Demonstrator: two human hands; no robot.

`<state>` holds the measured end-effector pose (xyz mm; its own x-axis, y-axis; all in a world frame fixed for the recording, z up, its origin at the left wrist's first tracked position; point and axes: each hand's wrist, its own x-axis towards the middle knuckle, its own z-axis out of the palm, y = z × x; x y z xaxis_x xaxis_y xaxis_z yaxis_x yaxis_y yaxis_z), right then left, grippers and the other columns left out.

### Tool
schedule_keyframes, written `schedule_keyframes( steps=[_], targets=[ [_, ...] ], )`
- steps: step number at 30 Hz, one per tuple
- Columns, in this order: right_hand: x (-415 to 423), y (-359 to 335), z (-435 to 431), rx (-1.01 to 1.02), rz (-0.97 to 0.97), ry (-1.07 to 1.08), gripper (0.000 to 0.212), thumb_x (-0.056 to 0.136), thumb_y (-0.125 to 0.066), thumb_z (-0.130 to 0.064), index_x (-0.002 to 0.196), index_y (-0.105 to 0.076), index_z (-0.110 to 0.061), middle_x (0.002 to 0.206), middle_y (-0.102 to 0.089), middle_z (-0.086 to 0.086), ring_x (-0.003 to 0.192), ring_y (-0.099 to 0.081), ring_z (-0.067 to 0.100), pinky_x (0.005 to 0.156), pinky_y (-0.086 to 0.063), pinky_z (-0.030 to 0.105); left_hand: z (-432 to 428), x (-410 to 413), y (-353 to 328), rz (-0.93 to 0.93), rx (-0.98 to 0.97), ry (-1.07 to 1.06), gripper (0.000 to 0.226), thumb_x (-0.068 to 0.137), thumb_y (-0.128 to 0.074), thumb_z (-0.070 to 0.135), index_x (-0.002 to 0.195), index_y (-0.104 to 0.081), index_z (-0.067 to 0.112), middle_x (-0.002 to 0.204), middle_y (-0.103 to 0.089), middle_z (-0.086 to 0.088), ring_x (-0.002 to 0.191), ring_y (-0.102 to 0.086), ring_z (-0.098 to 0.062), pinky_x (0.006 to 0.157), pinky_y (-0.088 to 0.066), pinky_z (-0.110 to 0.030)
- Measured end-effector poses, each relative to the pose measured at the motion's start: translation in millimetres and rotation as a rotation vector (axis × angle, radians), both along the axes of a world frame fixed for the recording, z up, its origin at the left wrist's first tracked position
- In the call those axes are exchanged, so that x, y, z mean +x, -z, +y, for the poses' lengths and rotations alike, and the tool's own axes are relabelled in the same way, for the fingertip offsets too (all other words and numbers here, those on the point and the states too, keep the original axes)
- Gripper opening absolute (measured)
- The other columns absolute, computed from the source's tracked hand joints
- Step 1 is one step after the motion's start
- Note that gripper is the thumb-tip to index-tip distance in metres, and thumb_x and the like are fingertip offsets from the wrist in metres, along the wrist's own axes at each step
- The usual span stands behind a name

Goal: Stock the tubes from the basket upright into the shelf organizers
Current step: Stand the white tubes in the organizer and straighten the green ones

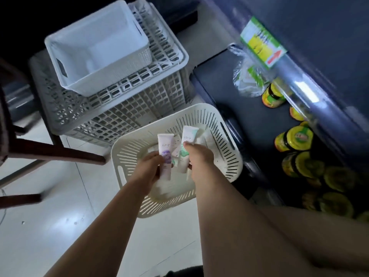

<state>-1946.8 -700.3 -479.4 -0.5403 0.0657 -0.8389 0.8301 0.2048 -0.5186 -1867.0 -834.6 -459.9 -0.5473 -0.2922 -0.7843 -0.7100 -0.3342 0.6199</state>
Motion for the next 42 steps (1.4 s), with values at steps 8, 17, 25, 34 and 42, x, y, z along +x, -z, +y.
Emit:
schedule_keyframes(
  steps=[8,17,25,34,42],
  targets=[
    [-24,-91,18,-0.021,0.403,0.098,0.018,0.083,-0.073,-0.036,0.078,-0.073,-0.019,0.076,-0.073,-0.003,0.077,-0.072,0.022,0.069,-0.057,0.031,-1,-50,-87,0.316,-0.067,0.123,0.018,0.089,-0.062,0.002,0.107,-0.067,0.003,0.096,-0.070,-0.016,0.090,-0.065,-0.032,0.082,-0.055,-0.046],
    [-30,-204,69,-0.104,0.710,0.394,0.020,0.081,-0.075,-0.031,0.077,-0.070,-0.012,0.067,-0.070,-0.005,0.067,-0.064,0.015,0.069,-0.056,0.036,43,-80,-195,0.668,-0.006,0.310,0.015,0.090,-0.067,0.008,0.106,-0.070,0.008,0.093,-0.070,-0.011,0.086,-0.065,-0.028,0.075,-0.054,-0.040],
    [-12,-331,140,0.014,0.986,0.704,0.030,0.079,-0.076,-0.032,0.067,-0.061,-0.008,0.054,-0.056,-0.007,0.053,-0.047,0.014,0.058,-0.043,0.028,112,-99,-296,0.940,0.025,0.414,0.019,0.090,-0.061,-0.001,0.101,-0.071,0.012,0.089,-0.071,-0.010,0.079,-0.067,-0.023,0.075,-0.056,-0.036],
    [67,-427,263,0.086,1.192,0.681,0.014,0.087,-0.075,-0.022,0.087,-0.074,-0.008,0.092,-0.075,0.012,0.072,-0.064,0.013,0.068,-0.051,0.032,234,-96,-370,1.136,0.100,0.712,0.023,0.096,-0.057,0.001,0.102,-0.074,0.015,0.092,-0.073,-0.003,0.080,-0.067,-0.019,0.076,-0.055,-0.036],
    [107,-432,366,0.322,1.235,0.742,0.006,0.089,-0.075,-0.024,0.093,-0.077,-0.020,0.090,-0.077,-0.003,0.089,-0.074,0.015,0.079,-0.061,0.034,350,-87,-376,1.162,0.216,0.820,0.023,0.095,-0.055,0.001,0.111,-0.071,0.005,0.106,-0.074,-0.018,0.088,-0.069,-0.028,0.079,-0.055,-0.043]
  ],
)
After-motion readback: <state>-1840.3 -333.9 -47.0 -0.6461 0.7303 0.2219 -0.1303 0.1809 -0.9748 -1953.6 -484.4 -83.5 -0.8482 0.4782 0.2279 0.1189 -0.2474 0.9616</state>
